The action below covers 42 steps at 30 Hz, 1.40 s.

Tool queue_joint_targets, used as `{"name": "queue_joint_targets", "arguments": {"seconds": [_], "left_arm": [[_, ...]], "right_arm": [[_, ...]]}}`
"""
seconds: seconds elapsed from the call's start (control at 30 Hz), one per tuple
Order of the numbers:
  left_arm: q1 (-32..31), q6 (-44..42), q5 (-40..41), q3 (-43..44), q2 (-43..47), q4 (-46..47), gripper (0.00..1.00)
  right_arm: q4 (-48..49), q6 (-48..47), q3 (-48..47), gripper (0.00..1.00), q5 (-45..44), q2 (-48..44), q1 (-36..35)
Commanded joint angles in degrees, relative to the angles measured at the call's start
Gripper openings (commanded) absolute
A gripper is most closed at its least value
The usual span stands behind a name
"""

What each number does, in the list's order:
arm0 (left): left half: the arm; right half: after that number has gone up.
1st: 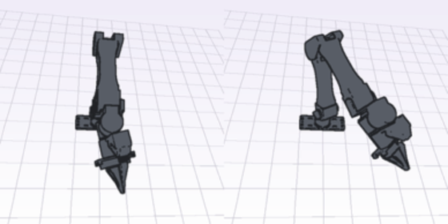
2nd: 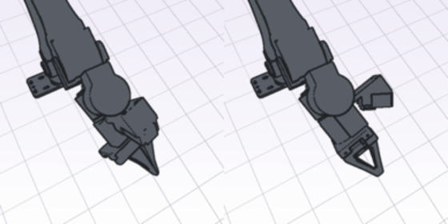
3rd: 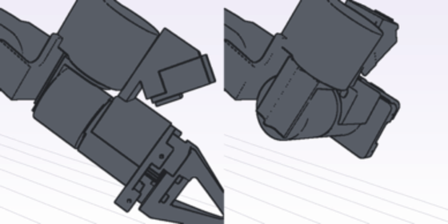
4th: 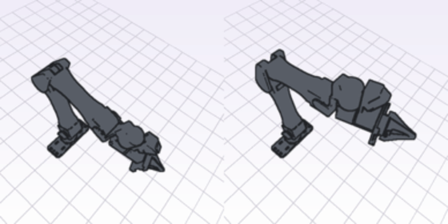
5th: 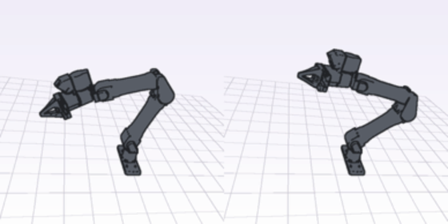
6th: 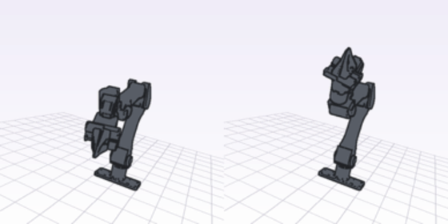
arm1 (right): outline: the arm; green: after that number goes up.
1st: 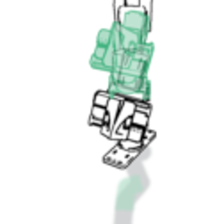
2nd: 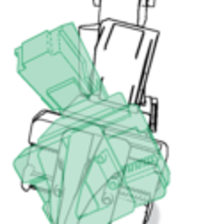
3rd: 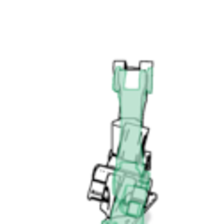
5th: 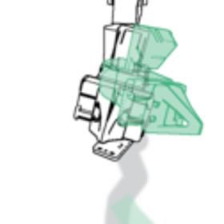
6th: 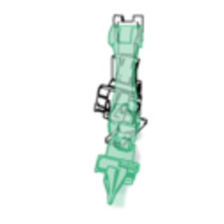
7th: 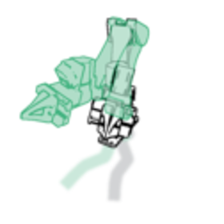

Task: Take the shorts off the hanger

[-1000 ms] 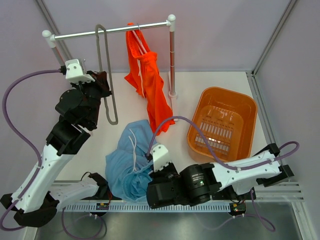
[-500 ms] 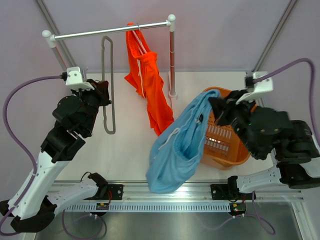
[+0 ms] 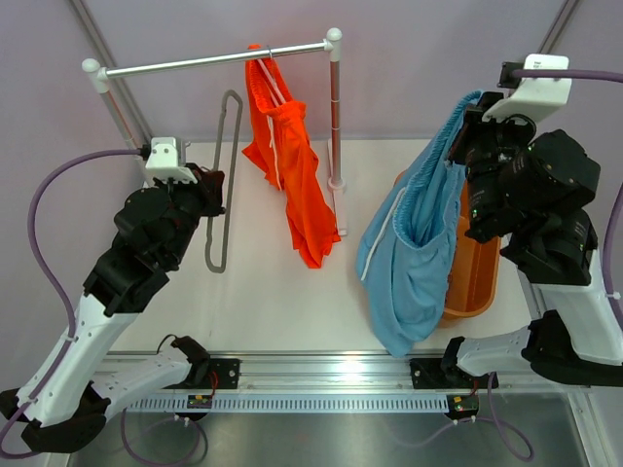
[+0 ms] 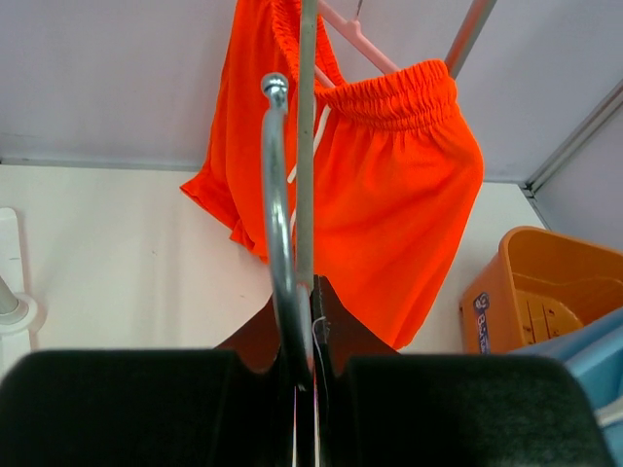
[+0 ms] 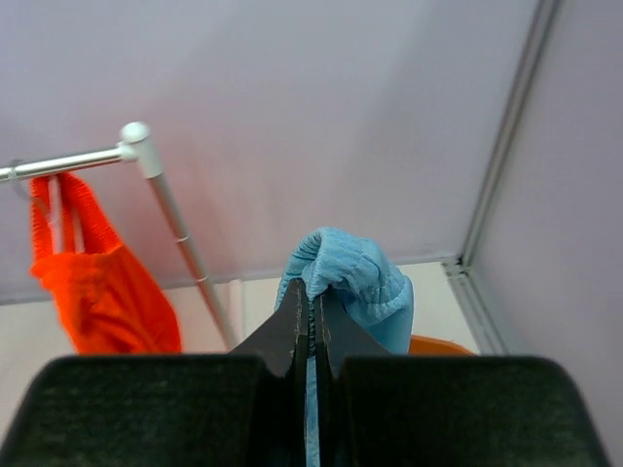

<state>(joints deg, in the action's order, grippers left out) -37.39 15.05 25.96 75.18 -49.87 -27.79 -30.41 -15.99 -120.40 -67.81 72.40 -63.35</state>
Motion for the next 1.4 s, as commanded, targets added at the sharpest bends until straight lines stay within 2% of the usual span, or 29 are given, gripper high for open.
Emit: {"name": "queue_joint_targets", "arguments": {"seconds": [0.0, 0.07, 0.17, 0.23, 0.3, 0.47, 0.6, 0.83, 0.97, 1.27, 1.37], "left_arm": [[0.21, 0.16, -2.14, -0.38, 1.17, 1.78, 0.0], [0.21, -0.02, -2.22, -0.38, 1.44, 1.51, 0.0], [0.21, -0.37, -2.66, -0.29, 1.7, 1.07, 0.0], [0.21, -0.37, -2.93, -0.47, 1.96, 0.63, 0.0], [0.21, -0.46, -3.19, -0.73, 2.14, 0.63, 0.0], [0.21, -0.81, -3.37, -1.88, 2.49, 0.54, 0.0], [0.21, -0.72, -3.98, -2.14, 2.32, 0.63, 0.0], [0.21, -0.99, -4.16, -2.4, 2.23, 0.46, 0.0], [0.21, -0.9, -4.42, -2.49, 2.23, 0.46, 0.0], [0.21, -1.34, -4.07, -3.46, 2.58, 0.55, 0.0], [0.21, -1.6, -3.72, -3.9, 2.76, 0.55, 0.0]], "right_arm": [[3.61, -3.97, -5.44, 0.0, 3.21, 0.28, 5.34], [4.92, -4.92, -6.6, 0.0, 2.95, 0.46, 6.22], [13.86, -12.46, -6.95, 0.0, 1.38, 0.72, 6.57], [23.35, -20.64, -7.22, 0.0, 0.67, 1.42, 6.92], [28.54, -24.25, -10.53, 0.0, 0.84, 2.82, 7.19], [30.49, -29.62, -20.65, 0.0, 2.5, 6.69, 7.28], [38.05, -36.29, -21.02, 0.0, 2.51, 7.67, 7.37], [37.18, -32.01, -13.47, 0.0, 2.86, 4.68, 8.68], [28.08, -25.25, -11.79, 0.0, 4.18, 4.59, 10.09], [18.74, -15.66, -6.35, 0.0, 5.5, 7.58, 11.41], [13.83, -8.74, -4.85, 0.0, 7.08, 7.67, 12.81]]}}
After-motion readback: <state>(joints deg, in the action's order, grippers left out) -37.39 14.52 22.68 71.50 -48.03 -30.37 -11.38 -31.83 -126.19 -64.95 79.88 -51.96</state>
